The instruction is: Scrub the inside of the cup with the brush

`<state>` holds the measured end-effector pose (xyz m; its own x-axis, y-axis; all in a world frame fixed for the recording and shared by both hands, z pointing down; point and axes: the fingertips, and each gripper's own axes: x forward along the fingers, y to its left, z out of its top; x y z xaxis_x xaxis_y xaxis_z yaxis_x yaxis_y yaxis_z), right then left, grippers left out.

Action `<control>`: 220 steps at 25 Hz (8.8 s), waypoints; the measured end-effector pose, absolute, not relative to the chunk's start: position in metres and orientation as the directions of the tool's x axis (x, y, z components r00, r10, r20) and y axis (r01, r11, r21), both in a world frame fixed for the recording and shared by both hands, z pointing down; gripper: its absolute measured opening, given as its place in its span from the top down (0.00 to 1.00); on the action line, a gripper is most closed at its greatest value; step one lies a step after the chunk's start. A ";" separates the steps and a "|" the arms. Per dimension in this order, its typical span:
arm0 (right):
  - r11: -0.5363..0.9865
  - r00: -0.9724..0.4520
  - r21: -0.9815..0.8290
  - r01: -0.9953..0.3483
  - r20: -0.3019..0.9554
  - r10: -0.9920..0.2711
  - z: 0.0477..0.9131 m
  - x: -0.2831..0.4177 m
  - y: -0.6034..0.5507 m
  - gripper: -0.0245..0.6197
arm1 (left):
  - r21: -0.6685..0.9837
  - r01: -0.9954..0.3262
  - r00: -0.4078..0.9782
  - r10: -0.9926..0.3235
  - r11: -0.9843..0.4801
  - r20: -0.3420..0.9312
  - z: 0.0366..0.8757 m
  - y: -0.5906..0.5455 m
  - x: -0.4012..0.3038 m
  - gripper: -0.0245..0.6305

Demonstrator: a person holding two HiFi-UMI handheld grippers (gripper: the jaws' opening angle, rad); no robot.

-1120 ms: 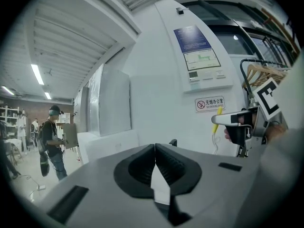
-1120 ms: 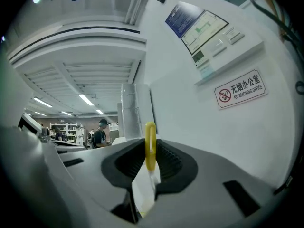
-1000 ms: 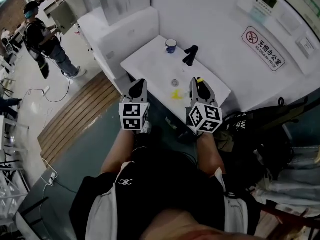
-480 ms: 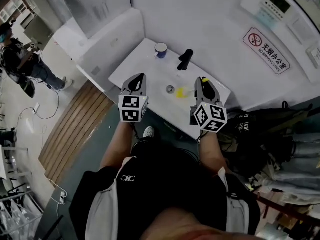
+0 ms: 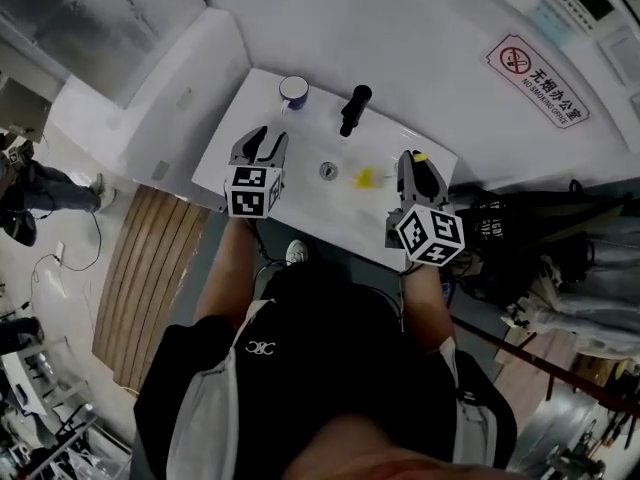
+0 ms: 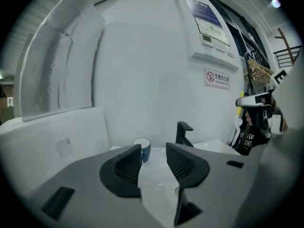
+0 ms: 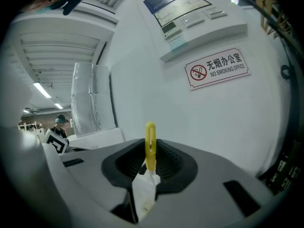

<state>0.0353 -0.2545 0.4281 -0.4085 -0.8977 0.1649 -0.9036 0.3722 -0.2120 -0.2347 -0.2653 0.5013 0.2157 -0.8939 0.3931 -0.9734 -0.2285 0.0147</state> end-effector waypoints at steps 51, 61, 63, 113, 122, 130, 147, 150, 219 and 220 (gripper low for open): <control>0.053 -0.105 -0.159 -0.986 0.340 -0.935 0.477 0.064 -0.264 0.85 | 0.202 -0.764 0.614 -0.596 -0.613 0.517 0.659 -0.392 -0.196 0.77; 0.058 -0.104 -0.142 -0.988 0.345 -0.933 0.477 0.059 -0.255 0.85 | -0.114 -0.777 0.469 -0.690 -0.620 0.551 0.658 -0.399 -0.193 0.87; 0.055 -0.100 -0.139 -0.989 0.345 -0.933 0.475 0.060 -0.254 0.85 | -0.122 -0.755 0.498 -0.684 -0.644 0.532 0.653 -0.396 -0.189 0.88; 0.430 -0.571 -0.619 -0.657 0.036 -0.820 0.396 0.103 -0.280 0.85 | -0.198 -0.088 0.713 -0.201 -0.976 0.671 0.643 -0.178 -0.028 0.90; 0.463 -0.608 -0.566 -0.682 0.088 -0.789 0.413 0.076 -0.289 0.85 | -0.200 -0.085 0.740 -0.196 -0.976 0.643 0.626 -0.174 -0.027 0.90; 0.510 -0.662 -0.565 -0.649 0.090 -0.744 0.421 0.047 -0.291 0.85 | -0.214 -0.044 0.752 -0.173 -0.976 0.636 0.613 -0.173 -0.023 0.90; 0.479 -0.680 -0.598 -0.643 0.157 -0.716 0.463 0.044 -0.366 0.85 | -0.128 -0.080 0.846 -0.135 -0.989 0.516 0.570 -0.155 -0.041 0.90; 0.399 -0.680 -0.691 -0.602 0.183 -0.710 0.488 0.065 -0.364 0.85 | -0.091 -0.142 0.863 -0.168 -0.986 0.477 0.564 -0.162 -0.053 0.91; 0.714 -0.888 -0.590 -0.378 0.013 -0.459 0.424 0.013 -0.274 0.88 | -0.086 -0.048 0.791 -0.090 -0.995 0.605 0.568 -0.165 -0.059 0.91; 0.696 -0.874 -0.610 -0.378 -0.012 -0.485 0.424 0.014 -0.285 0.88 | -0.082 -0.032 0.800 -0.074 -0.996 0.595 0.564 -0.160 -0.056 0.91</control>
<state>0.0138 -0.2853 0.4236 -0.8742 -0.4854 -0.0123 -0.3780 0.6961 -0.6103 -0.0558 -0.1602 0.5637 0.7999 -0.0741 0.5955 -0.0316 -0.9962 -0.0816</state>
